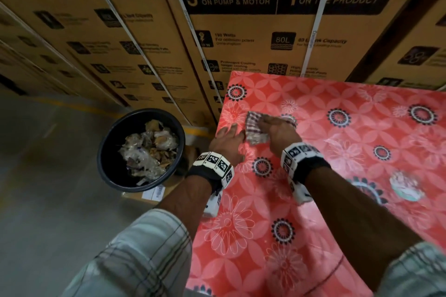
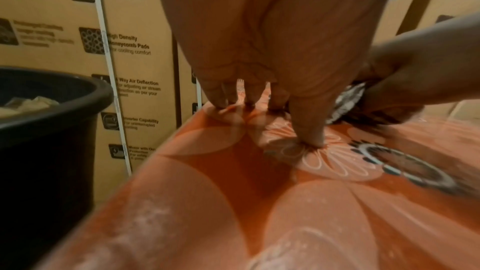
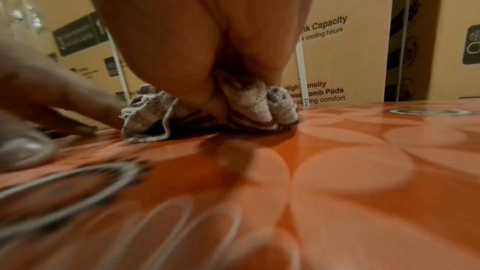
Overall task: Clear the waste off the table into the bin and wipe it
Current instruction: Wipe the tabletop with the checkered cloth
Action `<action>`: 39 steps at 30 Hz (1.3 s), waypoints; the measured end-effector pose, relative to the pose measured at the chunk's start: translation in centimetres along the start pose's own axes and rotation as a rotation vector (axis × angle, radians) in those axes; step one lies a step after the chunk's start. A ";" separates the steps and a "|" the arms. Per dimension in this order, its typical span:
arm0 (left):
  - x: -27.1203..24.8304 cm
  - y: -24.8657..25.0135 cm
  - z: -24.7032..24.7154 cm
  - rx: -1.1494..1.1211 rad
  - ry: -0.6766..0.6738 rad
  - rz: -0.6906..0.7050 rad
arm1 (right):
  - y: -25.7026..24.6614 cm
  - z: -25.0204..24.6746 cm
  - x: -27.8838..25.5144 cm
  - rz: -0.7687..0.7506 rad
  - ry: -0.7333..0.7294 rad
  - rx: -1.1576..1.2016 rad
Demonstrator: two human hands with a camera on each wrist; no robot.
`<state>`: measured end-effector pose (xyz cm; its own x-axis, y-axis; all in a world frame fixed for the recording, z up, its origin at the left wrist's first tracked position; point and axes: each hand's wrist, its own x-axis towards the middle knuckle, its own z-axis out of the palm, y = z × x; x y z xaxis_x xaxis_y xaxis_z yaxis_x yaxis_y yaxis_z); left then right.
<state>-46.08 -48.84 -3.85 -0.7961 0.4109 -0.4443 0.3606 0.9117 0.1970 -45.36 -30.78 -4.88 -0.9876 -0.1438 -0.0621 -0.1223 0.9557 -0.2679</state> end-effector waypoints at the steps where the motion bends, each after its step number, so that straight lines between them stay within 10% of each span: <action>1: -0.5 -0.1 0.1 0.013 -0.024 0.019 | -0.6 0.3 -1.3 -0.018 -0.005 0.000; 39: -16.1 0.8 8.2 0.159 -0.074 0.030 | -7.3 3.6 -19.2 0.012 -0.132 0.064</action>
<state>-28.99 -54.80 -3.76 -0.7478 0.4312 -0.5049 0.4608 0.8845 0.0730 -25.12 -35.87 -5.16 -0.9671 -0.1693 -0.1901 -0.1003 0.9397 -0.3269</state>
